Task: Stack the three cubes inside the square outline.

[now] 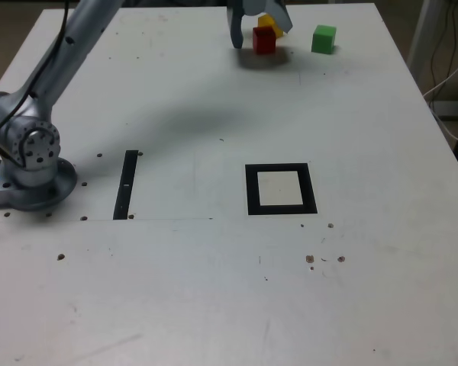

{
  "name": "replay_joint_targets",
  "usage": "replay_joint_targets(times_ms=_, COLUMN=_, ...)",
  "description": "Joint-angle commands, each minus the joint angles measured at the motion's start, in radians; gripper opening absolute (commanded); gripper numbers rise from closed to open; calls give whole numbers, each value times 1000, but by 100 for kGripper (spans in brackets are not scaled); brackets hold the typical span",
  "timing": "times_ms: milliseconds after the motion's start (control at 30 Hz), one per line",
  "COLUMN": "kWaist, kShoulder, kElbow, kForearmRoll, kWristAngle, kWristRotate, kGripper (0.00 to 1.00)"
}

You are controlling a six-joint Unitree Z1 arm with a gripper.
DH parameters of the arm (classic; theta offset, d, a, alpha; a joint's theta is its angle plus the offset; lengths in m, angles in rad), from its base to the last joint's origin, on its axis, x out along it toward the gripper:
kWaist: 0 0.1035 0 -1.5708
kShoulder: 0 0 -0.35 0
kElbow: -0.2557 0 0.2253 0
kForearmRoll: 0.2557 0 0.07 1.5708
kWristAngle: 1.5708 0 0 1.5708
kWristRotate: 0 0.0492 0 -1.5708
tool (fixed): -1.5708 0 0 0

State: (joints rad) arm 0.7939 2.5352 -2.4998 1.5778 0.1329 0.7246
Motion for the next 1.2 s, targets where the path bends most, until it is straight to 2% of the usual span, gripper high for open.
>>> replay_joint_targets(times_ms=0, kWaist=-12, kShoulder=12, kElbow=-12, kForearmRoll=1, kWristAngle=6, kWristRotate=4, kGripper=87)
replay_joint_targets(times_ms=333, kWaist=-28, kShoulder=50, kElbow=-28, kForearmRoll=-6, kWristAngle=19, kWristRotate=6, kGripper=80)
replay_joint_targets(times_ms=667, kWaist=-27, kShoulder=72, kElbow=-29, kForearmRoll=-6, kWristAngle=22, kWristRotate=4, kGripper=59)
replay_joint_targets(times_ms=933, kWaist=-27, kShoulder=59, kElbow=-26, kForearmRoll=-3, kWristAngle=11, kWristRotate=3, kGripper=54)
replay_joint_targets(times_ms=1167, kWaist=-30, kShoulder=32, kElbow=-21, kForearmRoll=-12, kWristAngle=14, kWristRotate=10, kGripper=39)
